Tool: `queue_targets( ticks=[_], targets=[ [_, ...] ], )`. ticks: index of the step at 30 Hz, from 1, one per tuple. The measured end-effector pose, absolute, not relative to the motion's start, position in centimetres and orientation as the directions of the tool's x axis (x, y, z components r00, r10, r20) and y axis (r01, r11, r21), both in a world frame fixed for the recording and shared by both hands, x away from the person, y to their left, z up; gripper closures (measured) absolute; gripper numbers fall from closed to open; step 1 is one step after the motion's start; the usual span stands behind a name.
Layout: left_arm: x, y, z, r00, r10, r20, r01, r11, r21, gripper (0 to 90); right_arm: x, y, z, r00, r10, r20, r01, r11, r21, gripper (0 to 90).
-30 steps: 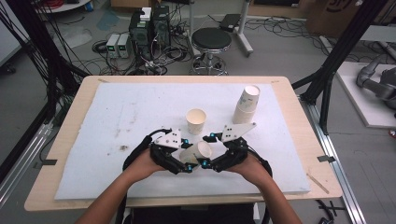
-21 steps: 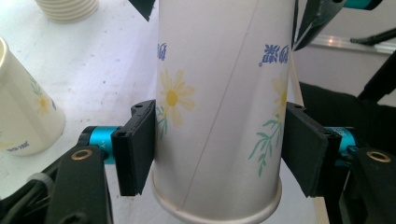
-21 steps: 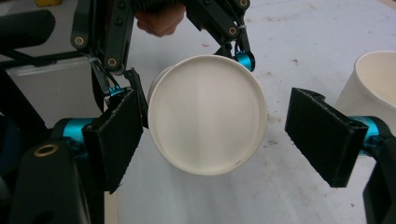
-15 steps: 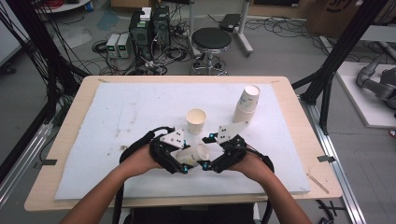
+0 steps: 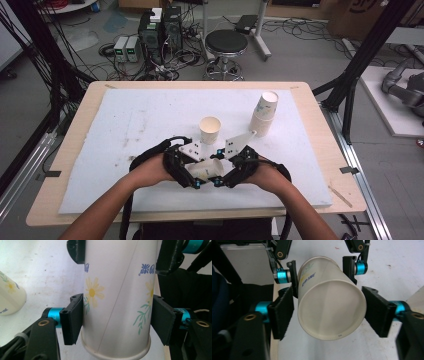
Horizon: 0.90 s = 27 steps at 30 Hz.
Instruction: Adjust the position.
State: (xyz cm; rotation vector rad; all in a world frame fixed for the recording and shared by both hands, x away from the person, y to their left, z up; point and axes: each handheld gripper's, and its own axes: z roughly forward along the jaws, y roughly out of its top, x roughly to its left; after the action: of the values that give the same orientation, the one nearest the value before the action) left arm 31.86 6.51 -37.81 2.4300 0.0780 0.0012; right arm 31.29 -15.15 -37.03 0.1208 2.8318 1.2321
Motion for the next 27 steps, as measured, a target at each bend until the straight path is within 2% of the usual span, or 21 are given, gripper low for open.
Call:
queue_targets(
  ticks=[2, 9, 11, 13, 14, 18, 27],
  targets=[
    [31.8, 6.5, -37.8, 0.999, 0.049, -0.024, 0.052, -0.76, 0.648, 32.1, 31.4, -15.2, -37.0, -0.996, 0.086, -0.021, 0.044, 0.681, 0.731, 34.8],
    [31.8, 6.5, -37.8, 0.999, 0.04, -0.022, 0.045, -0.749, 0.661, 30.5, 31.8, -15.5, -37.1, -0.998, 0.059, 0.022, 0.056, 0.679, 0.732, 37.5],
    [31.9, 6.9, -37.6, 0.999, 0.05, -0.015, 0.046, -0.703, 0.71, 26.7, 31.9, -15.7, -37.0, -0.997, 0.069, 0.038, 0.074, 0.668, 0.74, 37.9],
    [31.9, 7.5, -37.5, 0.995, 0.094, -0.015, 0.072, -0.634, 0.77, 17.3, 32.0, -16.0, -36.9, -0.996, 0.07, 0.05, 0.084, 0.657, 0.749, 37.9],
    [31.9, 8.0, -37.4, 0.994, 0.105, -0.022, 0.081, -0.602, 0.795, 16.0, 32.0, -16.1, -36.9, -0.996, 0.077, 0.05, 0.088, 0.653, 0.752, 37.9],
    [31.7, 9.4, -38.0, 0.987, 0.15, -0.05, 0.117, -0.482, 0.868, 16.1, 32.1, -16.8, -36.8, -0.994, 0.095, 0.059, 0.106, 0.633, 0.766, 37.9],
    [31.3, 11.5, -39.2, 0.969, 0.225, -0.1, 0.172, -0.329, 0.929, 16.2, 32.1, -18.2, -37.0, -0.988, 0.141, 0.066, 0.138, 0.591, 0.795, 37.6]
  ],
)
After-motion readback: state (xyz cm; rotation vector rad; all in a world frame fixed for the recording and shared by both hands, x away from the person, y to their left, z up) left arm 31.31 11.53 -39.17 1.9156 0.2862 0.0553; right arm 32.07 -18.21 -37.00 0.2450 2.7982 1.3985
